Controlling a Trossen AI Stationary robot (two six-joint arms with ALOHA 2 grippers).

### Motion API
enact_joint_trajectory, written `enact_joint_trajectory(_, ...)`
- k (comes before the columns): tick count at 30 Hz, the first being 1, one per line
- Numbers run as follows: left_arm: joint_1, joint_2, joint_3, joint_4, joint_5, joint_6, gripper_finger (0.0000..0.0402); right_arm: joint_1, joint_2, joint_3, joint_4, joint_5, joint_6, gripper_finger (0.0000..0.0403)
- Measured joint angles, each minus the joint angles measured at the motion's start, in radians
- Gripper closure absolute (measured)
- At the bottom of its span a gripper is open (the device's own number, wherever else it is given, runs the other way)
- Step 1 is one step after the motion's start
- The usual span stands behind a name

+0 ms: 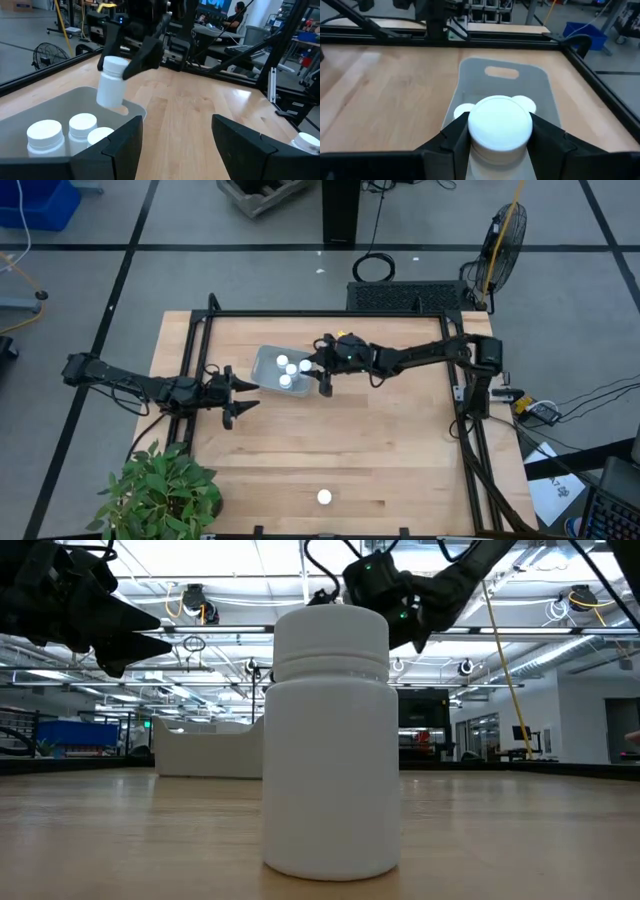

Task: Pick and place pill bottles into a basket
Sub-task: Put the white medicine bottle into the gray basket

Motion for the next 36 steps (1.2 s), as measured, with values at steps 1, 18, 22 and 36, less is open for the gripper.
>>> enact_joint_trajectory(1,0.0,0.0,0.0,0.0,0.0,0.0,0.0158,0.0,0.014,0.01,0.003,-0.014,-0.005,0.0255)
enact_joint_trajectory(18,0.0,0.0,0.0,-0.002,0.0,0.0,0.0158,-0.022,0.09,0.056,-0.064,-0.018,-0.027,0.0255)
enact_joint_trajectory(22,0.0,0.0,0.0,-0.002,0.0,0.0,0.0158,-0.022,0.09,0.055,-0.061,-0.043,-0.027,0.0244)
enact_joint_trajectory(36,0.0,0.0,0.0,-0.002,0.0,0.0,0.0158,-0.023,0.09,0.055,-0.062,-0.044,-0.026,0.0249)
